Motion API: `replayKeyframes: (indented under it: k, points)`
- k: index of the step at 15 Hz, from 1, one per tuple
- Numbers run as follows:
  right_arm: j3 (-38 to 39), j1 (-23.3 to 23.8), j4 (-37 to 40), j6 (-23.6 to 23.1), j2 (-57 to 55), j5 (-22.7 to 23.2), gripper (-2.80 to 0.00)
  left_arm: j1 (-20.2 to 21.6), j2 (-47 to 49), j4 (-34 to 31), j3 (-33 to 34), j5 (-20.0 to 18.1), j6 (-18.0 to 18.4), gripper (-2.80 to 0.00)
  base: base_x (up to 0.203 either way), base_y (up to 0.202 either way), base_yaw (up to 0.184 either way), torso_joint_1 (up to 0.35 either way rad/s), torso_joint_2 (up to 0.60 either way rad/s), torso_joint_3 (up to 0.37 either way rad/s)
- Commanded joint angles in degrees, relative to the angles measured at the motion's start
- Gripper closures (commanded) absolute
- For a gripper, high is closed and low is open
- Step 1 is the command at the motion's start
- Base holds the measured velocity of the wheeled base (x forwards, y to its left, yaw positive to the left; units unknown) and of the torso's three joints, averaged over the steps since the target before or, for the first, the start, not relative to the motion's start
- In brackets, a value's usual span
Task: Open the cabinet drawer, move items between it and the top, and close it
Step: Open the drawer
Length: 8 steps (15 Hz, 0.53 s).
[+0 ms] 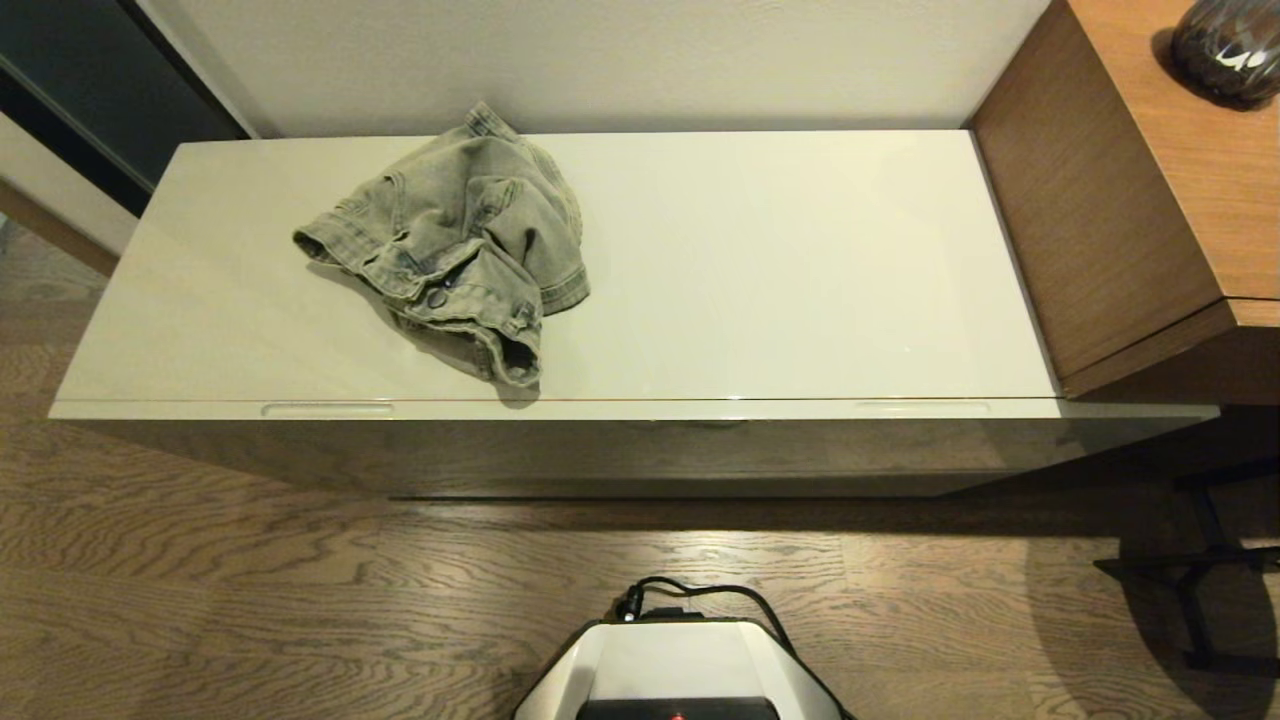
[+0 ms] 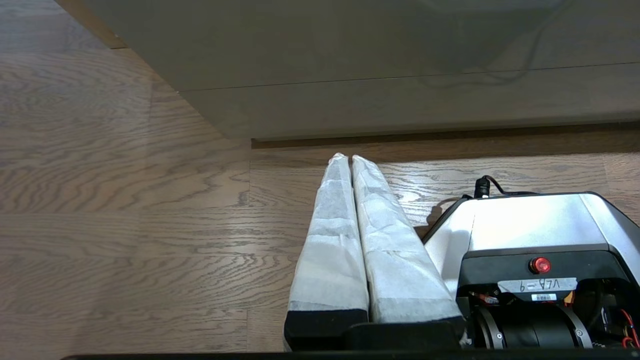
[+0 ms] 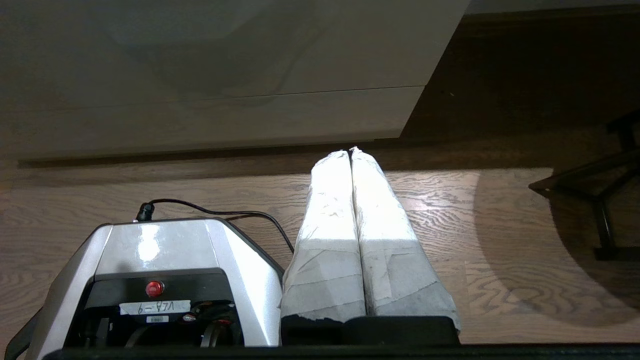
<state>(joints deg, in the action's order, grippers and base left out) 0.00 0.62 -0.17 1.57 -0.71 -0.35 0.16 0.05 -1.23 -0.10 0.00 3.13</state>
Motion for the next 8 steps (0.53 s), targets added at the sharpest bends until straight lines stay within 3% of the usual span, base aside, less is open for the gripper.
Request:
replayKeyframes:
  k: [1,8]
  points:
    - [0.09,-0.01,0.0,0.0,0.0,0.01,0.0,0.02,0.04,0.0,0.03,0.0,0.03,0.0,0.0,0.0,0.0,0.0,0.0,0.0]
    - [-0.71,-0.01,0.1,-0.22,0.0,-0.14,0.0,0.02,0.13,0.0,0.01,-0.09,0.12,0.0,0.0,0.0,0.0,0.0,0.0,0.0]
